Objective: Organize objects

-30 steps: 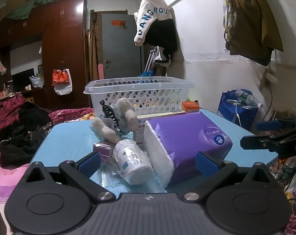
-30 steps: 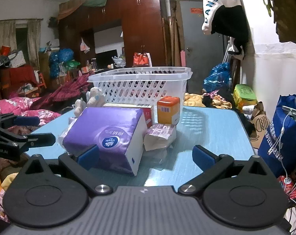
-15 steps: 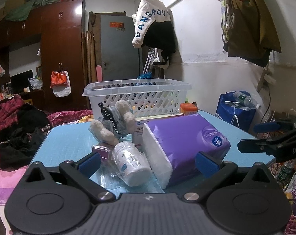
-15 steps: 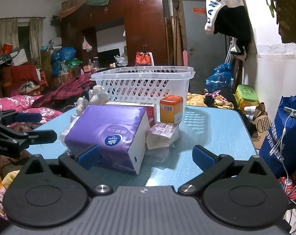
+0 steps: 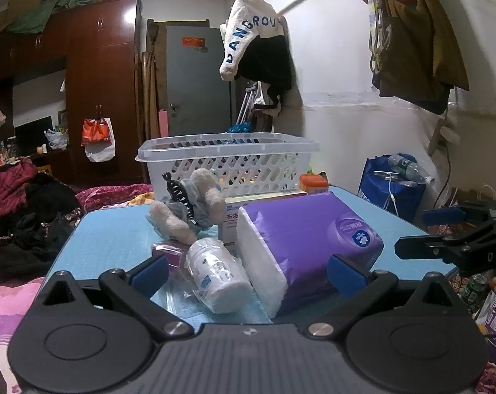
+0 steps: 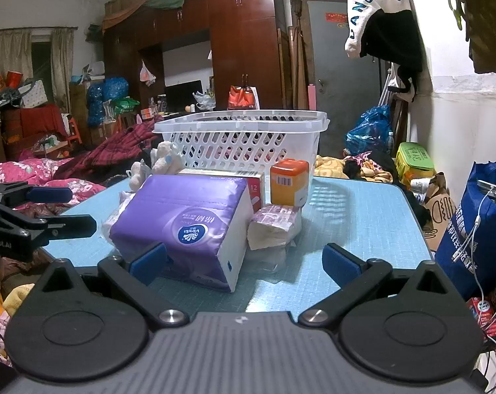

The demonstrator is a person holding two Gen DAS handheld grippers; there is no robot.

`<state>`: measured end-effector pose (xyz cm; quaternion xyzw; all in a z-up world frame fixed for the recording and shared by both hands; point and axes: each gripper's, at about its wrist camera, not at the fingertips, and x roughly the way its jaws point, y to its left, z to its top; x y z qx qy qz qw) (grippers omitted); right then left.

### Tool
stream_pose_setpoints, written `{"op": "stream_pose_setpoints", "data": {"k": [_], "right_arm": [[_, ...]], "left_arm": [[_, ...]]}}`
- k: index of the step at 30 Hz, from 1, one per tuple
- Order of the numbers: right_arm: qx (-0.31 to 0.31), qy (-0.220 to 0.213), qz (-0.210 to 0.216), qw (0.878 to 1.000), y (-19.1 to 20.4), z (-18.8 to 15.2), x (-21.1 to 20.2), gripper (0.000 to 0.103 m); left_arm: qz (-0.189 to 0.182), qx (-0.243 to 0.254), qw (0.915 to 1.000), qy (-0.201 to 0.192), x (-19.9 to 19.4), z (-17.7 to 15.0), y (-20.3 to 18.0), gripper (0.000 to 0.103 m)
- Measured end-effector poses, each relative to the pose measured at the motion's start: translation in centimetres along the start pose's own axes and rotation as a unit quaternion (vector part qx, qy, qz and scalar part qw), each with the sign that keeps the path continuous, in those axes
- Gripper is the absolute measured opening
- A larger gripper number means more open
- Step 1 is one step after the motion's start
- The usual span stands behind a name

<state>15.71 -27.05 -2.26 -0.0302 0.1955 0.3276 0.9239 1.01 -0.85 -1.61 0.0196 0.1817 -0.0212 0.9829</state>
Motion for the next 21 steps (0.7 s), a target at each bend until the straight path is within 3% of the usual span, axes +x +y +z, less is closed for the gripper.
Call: {"op": "stream_pose_setpoints", "data": {"k": [12,17,21], "right_arm": [[0.0,0.0,0.0,1.0,0.0,0.0,0.0,0.103],[0.001,-0.001,-0.001,1.0,0.0,0.0,0.0,0.103],[-0.002,-0.008,-0.009,1.0,-0.1,0.1,-0.1,0.103]], "left_arm": [[-0.001,-0.001,1.0,0.0,-0.1,0.0,0.0,0.103],[-0.004,-0.02,0.9996,-0.018,-0.4,0.1,0.4,0.103],[0.024,-0.031,0.9989,-0.026,-0.3,0.3,1.2,0.103]]}}
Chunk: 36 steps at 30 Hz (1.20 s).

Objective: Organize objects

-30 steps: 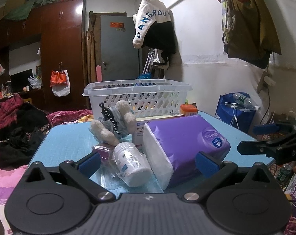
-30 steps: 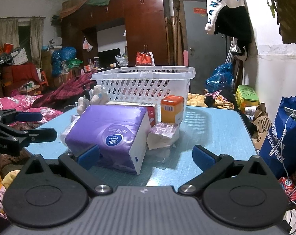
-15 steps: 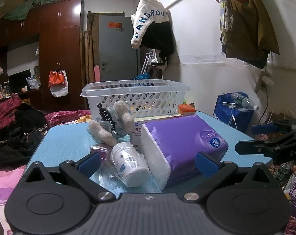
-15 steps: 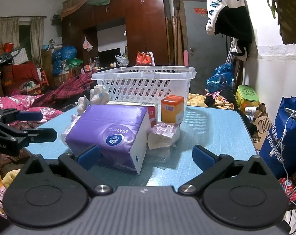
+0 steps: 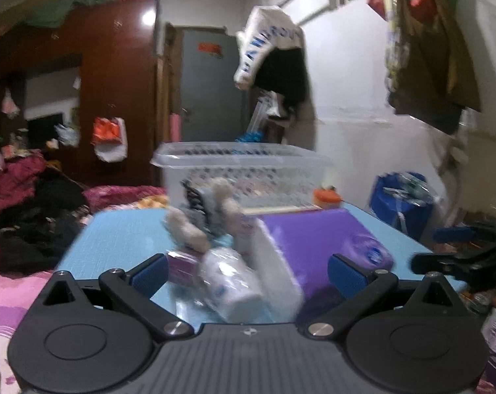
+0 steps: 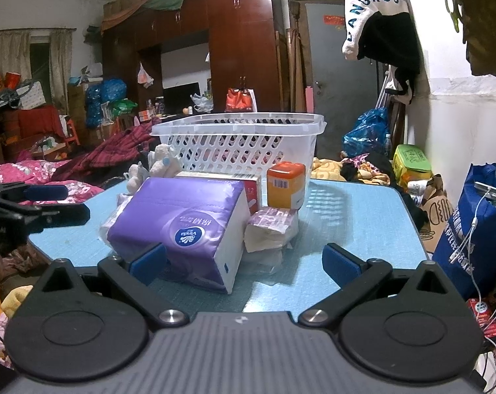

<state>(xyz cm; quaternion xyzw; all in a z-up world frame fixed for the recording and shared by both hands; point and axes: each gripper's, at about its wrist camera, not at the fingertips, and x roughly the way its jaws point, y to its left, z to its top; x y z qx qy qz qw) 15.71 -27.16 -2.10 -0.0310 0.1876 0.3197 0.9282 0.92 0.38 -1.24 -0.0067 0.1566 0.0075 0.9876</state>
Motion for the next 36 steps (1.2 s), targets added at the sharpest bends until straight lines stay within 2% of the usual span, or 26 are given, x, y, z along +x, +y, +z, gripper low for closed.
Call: {"op": "stream_pose_setpoints", "data": {"k": [2,6,10,13,17,21,25,31,36], "right_arm": [[-0.003,-0.015,-0.009,1.0,0.0,0.0,-0.2,0.103],[-0.002,-0.088,-0.027,0.996,-0.5,-0.3,-1.2,0.103],[-0.005,-0.119,-0.03,0.992,-0.9,-0.6,-1.2,0.103],[-0.006,-0.112,-0.013,0.994,-0.9,-0.5,-0.9,0.103],[-0.01,-0.102,0.012,0.995,-0.8,-0.3,-1.1,0.103],[-0.022,-0.096,0.059,0.993,-0.5,-0.6,-0.7,0.103],[-0.024,-0.078,0.083,0.993,-0.4,-1.2,0.5,0.103],[-0.016,-0.065,0.094,0.993,-0.9,-2.2,1.8,0.102],[-0.012,-0.056,0.109,0.992,-1.5,-2.7,2.4,0.092]], "left_arm": [[0.006,0.005,0.9999,-0.015,0.1,0.0,0.4,0.103],[-0.025,0.011,0.997,-0.072,-0.2,0.1,1.3,0.103],[-0.022,0.041,0.9958,-0.079,-0.3,-0.2,1.0,0.103],[-0.054,0.061,0.9927,-0.088,-0.9,-0.9,0.4,0.103],[-0.073,0.059,0.9917,-0.089,-1.0,-1.1,0.2,0.103],[-0.102,0.071,0.9886,-0.085,-1.0,-2.0,-0.3,0.103],[-0.107,0.101,0.986,-0.077,-0.6,-3.0,-1.5,0.103],[-0.126,0.098,0.9855,-0.057,1.1,-3.7,-1.9,0.103],[-0.135,0.089,0.9855,-0.052,2.0,-4.0,-1.1,0.096]]}}
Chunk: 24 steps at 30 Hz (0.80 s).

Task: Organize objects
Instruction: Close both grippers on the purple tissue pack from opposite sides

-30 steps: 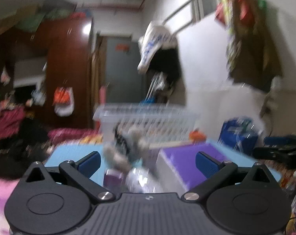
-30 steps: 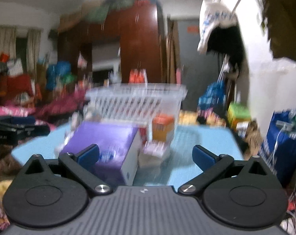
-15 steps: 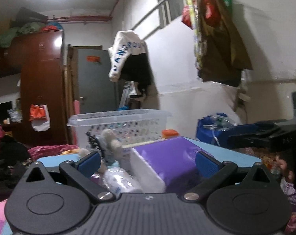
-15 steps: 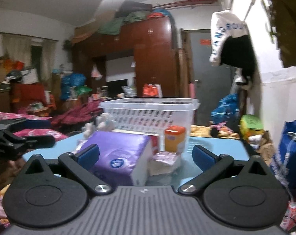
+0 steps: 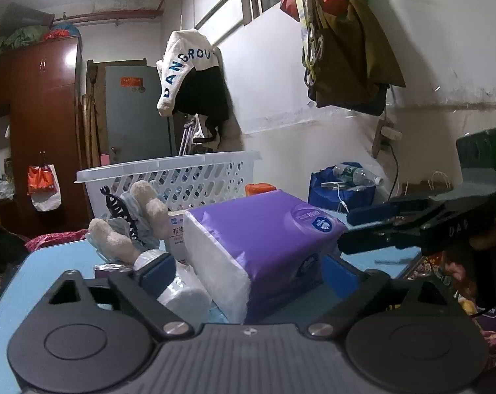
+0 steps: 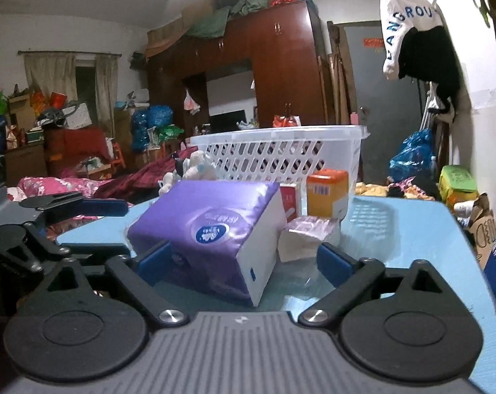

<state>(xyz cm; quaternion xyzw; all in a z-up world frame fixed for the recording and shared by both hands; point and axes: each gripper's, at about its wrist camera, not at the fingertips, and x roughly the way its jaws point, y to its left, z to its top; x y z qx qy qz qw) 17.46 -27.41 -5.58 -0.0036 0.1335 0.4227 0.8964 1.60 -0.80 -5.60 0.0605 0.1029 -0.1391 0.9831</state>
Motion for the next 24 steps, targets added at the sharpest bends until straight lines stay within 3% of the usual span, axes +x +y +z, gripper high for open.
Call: {"op": "stream_pose_setpoints", "data": {"k": [4,11,16,24], "right_arm": [[0.0,-0.004,0.007,1.0,-0.1,-0.2,-0.1,0.081],[-0.012,0.009,0.026,1.0,-0.1,-0.6,0.7,0.065],[-0.015,0.013,0.047,0.999,-0.2,-1.0,1.1,0.053],[-0.023,0.007,0.053,0.998,-0.2,-1.1,1.0,0.047]], "left_arm": [[-0.006,0.011,0.9999,-0.004,0.3,0.0,-0.3,0.091],[-0.022,0.035,0.9991,0.008,1.4,-0.5,-0.9,0.071],[-0.027,0.023,0.9993,0.007,1.6,-1.1,0.0,0.06],[-0.037,0.013,0.9992,0.005,1.7,-1.4,0.8,0.056]]}}
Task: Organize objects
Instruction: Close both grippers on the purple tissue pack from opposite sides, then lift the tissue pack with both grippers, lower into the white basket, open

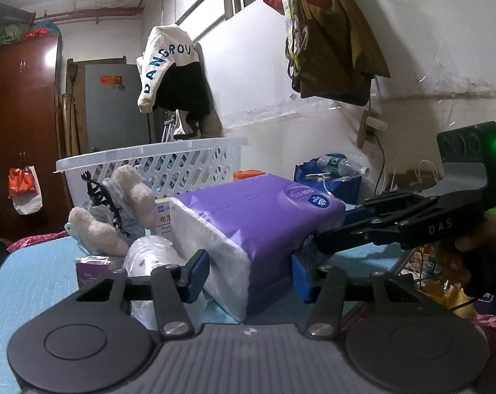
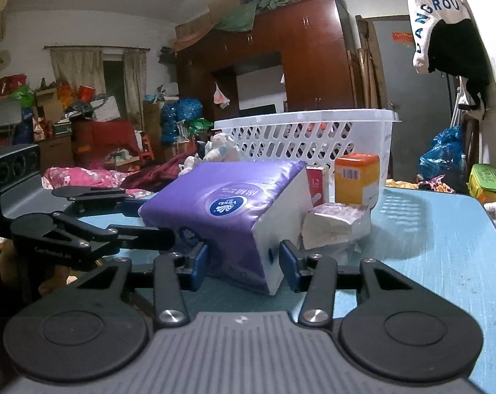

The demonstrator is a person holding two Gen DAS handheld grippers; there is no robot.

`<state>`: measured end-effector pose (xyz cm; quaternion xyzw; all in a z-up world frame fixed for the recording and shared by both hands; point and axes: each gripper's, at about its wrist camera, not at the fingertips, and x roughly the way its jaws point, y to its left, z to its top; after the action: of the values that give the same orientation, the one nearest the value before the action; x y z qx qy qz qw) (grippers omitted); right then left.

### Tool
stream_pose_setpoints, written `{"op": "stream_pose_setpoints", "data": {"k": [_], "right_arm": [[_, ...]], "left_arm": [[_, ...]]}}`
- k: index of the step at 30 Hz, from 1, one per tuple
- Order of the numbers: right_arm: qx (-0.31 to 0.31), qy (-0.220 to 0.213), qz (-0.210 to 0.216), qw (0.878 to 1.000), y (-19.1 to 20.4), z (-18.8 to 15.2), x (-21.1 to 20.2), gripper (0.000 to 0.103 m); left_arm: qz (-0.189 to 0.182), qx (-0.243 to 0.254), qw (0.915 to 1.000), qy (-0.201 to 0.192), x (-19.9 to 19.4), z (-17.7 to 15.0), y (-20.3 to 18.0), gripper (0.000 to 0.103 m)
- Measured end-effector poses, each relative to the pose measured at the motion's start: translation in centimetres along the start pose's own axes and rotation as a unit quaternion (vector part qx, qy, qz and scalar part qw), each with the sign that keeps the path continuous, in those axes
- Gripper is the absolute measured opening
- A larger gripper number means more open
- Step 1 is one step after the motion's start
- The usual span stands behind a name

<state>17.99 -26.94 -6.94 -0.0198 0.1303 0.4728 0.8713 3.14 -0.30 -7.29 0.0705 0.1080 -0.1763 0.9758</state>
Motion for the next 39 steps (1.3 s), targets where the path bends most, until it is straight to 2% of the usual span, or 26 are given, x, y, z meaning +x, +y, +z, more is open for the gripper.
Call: {"op": "stream_pose_setpoints", "data": {"k": [9,16,22,28,32,39], "right_arm": [[-0.026,-0.021,-0.019,0.999,1.2,0.4,-0.7,0.041],[-0.048,-0.048,-0.033,0.997,2.0,2.2,-1.6,0.04],[-0.067,-0.072,-0.043,0.994,1.5,6.9,-1.3,0.04],[-0.074,-0.088,-0.051,0.992,0.0,12.5,0.8,0.04],[-0.074,-0.086,-0.063,0.992,-1.4,15.4,3.3,0.04],[-0.034,-0.039,-0.066,0.996,-5.0,15.4,8.6,0.04]], "left_arm": [[0.006,-0.012,0.9995,-0.029,-0.9,0.5,-0.2,0.053],[0.013,0.003,0.9978,-0.065,-2.1,2.6,-0.7,0.052],[0.016,0.01,0.9956,-0.091,-1.8,7.0,0.6,0.052],[0.022,0.027,0.9938,-0.105,0.6,12.7,3.5,0.052],[0.02,0.024,0.9953,-0.092,3.7,15.3,6.0,0.052],[0.018,-0.011,0.999,-0.039,9.9,16.0,10.6,0.052]]}}
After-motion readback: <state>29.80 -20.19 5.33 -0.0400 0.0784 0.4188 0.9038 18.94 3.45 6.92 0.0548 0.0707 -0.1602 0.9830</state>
